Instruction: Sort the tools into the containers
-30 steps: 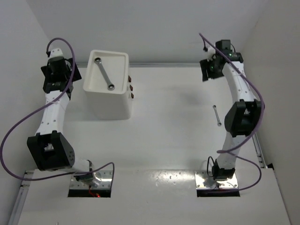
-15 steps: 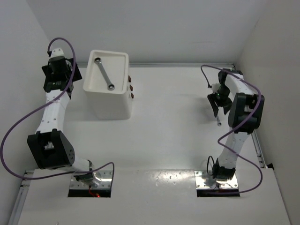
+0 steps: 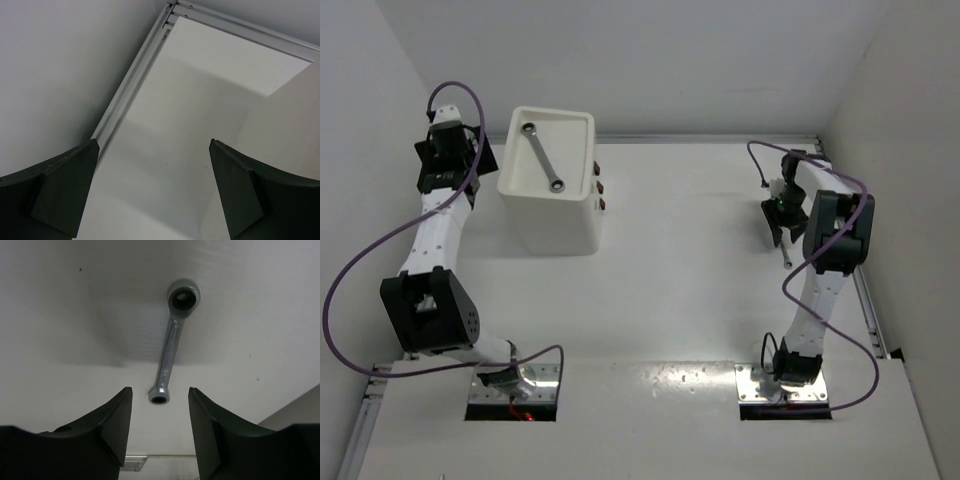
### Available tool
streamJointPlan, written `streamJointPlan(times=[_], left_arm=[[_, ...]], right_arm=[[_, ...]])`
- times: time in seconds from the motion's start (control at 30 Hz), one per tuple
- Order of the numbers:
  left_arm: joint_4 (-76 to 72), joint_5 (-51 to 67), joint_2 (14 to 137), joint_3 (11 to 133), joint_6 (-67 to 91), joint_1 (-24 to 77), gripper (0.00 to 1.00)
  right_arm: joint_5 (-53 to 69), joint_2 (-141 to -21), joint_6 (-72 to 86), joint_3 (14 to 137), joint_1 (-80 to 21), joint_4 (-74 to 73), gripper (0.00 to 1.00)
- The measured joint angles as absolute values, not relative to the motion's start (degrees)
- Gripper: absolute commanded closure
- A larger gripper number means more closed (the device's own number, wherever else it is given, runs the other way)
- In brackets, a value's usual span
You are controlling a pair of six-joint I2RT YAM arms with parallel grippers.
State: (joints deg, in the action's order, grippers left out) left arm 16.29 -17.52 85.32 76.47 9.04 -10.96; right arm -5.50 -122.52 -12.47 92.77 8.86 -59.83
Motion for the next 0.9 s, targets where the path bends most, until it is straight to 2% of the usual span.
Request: streamJointPlan(times=[0.5, 0.6, 0.87, 0.9], left_arm=[[16.3, -18.2, 86.4, 78.1, 9.0, -10.9, 0.00], [16.4, -18.3, 86.5, 78.3, 9.0, -10.9, 0.00], [16.7, -18.5, 87.1, 79.8, 9.1, -10.9, 0.00], [16.7, -18.5, 87.2, 79.8, 9.1, -10.9, 0.00]], right_arm=[[-2.7, -130.1, -10.0, 96.7, 9.9, -59.6, 0.51], [-2.3, -130.3, -10.1, 97.1, 10.5, -60.1, 0.54], [-2.2, -129.7, -10.2, 95.5, 11.9, -59.6, 0.71], [-2.2, -129.6, -10.3, 95.3, 11.9, -59.6, 0.75]])
